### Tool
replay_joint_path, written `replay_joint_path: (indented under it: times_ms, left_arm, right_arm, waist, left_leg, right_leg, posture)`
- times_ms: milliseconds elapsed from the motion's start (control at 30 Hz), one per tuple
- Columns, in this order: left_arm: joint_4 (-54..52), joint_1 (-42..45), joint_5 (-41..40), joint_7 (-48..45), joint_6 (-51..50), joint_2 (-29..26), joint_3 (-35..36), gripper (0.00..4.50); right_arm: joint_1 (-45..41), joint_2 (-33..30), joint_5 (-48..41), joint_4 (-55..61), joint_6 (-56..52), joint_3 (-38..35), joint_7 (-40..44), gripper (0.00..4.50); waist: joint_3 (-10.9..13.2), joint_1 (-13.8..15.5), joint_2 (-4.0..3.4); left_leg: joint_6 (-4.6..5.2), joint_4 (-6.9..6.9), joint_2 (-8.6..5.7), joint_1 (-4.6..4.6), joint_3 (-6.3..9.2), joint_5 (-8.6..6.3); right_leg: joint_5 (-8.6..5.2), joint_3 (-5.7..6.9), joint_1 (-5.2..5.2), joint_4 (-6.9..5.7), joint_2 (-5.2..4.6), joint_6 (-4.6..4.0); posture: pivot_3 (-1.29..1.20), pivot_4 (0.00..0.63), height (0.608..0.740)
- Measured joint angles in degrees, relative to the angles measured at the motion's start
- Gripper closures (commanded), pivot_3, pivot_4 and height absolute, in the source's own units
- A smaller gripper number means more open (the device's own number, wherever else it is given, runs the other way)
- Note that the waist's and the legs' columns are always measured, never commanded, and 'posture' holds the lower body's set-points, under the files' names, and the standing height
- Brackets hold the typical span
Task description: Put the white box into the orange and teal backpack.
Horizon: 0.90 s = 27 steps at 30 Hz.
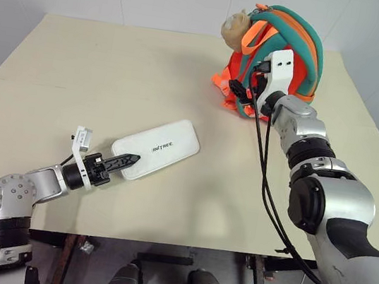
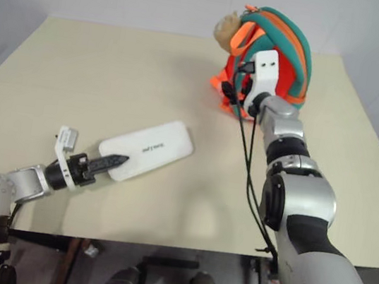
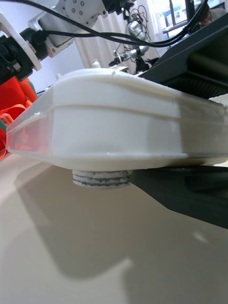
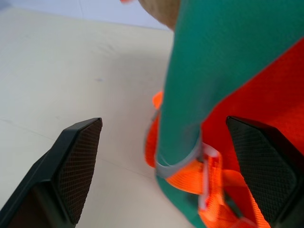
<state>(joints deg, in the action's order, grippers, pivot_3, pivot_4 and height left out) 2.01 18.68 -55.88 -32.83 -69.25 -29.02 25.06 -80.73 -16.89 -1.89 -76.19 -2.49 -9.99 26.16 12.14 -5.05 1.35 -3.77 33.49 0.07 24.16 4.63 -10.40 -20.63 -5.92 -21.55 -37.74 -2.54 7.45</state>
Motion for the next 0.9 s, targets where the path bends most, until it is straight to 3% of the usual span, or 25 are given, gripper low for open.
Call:
replay_joint_path:
  times_ms: [733, 833, 900]
  left_arm:
    - [-1.2, 0.1, -0.7, 2.0, 0.1, 0.7, -0.3, 3.19]
    - [-1.3, -0.2, -0.9, 2.1, 0.4, 0.9, -0.2, 3.19]
    - [-1.5, -0.3, -1.1, 2.6, 0.5, 1.1, -0.2, 3.19]
  right_arm:
    - [-2.3, 4.0, 0.4, -2.3, 2.8, -5.7, -14.7, 0.07]
    - [-2.3, 4.3, 0.5, -2.6, 3.1, -6.4, -16.3, 0.67]
    - [-2.3, 4.9, 0.2, -2.6, 3.3, -7.5, -16.9, 1.3]
  waist:
    - [0.0, 0.2, 0.0]
    - [0.0, 0.2, 0.0]
    - [0.0, 0.2, 0.0]
  left_leg:
    - [-0.01, 0.03, -0.04, 0.01, 0.0, 0.01]
    - [-0.01, 0.03, -0.04, 0.01, 0.0, 0.01]
    - [-0.01, 0.03, -0.04, 0.01, 0.0, 0.01]
  right_leg:
    - [0.0, 0.01, 0.01, -0.03, -0.02, 0.0]
    - [0.0, 0.01, 0.01, -0.02, -0.02, 0.0]
    - [0.0, 0.01, 0.01, -0.03, -0.02, 0.0]
  posture:
    - [0.0, 0.15, 0.74]
    - [0.0, 0.15, 0.74]
    - [0.0, 0.15, 0.74]
